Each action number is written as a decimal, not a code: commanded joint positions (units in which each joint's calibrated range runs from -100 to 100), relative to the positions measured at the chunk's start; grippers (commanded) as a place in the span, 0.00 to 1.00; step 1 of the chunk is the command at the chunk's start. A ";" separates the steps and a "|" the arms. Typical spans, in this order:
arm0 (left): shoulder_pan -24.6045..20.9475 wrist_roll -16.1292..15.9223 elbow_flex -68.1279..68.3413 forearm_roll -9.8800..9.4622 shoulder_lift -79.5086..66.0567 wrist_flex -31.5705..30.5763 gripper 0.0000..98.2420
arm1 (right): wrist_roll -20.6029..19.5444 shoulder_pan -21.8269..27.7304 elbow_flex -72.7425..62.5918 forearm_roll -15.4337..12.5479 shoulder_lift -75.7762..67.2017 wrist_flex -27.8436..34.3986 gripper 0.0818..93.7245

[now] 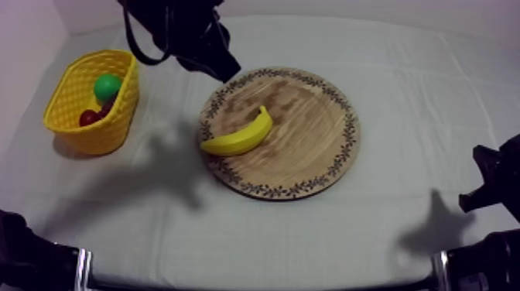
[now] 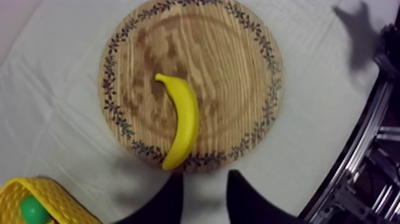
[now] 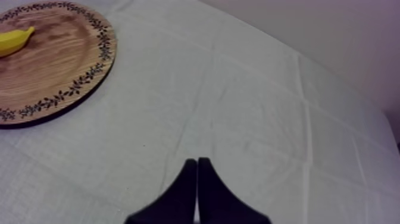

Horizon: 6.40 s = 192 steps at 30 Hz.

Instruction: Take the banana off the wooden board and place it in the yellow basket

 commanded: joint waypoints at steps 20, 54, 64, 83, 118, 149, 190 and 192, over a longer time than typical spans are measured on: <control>0.54 -1.85 7.84 0.12 8.47 -6.60 0.82 | -0.02 0.00 0.01 0.00 0.00 0.00 0.00; -2.27 -6.05 -4.42 3.02 39.75 -13.31 0.51 | -0.02 0.00 0.01 0.00 0.00 0.00 0.00; -2.56 -5.08 -4.22 3.27 40.67 -13.37 0.20 | -0.02 0.00 0.01 0.00 0.00 0.00 0.00; -2.13 1.31 -11.41 3.16 20.97 -2.35 0.20 | -0.02 0.00 0.01 0.00 0.00 0.00 0.00; -30.66 6.64 2.61 4.75 8.26 3.32 0.19 | -0.02 0.00 0.01 0.00 0.00 0.00 0.00; -36.79 -3.75 13.05 5.89 17.96 -10.57 0.50 | -0.02 0.00 0.01 0.00 0.00 0.00 0.00; -37.03 -2.51 68.05 7.58 -40.86 -58.64 0.27 | -0.02 0.00 0.01 0.00 0.00 0.00 0.00; -37.67 -1.58 72.32 7.49 -45.39 -61.96 0.21 | -0.02 0.00 0.01 0.00 0.00 0.00 0.00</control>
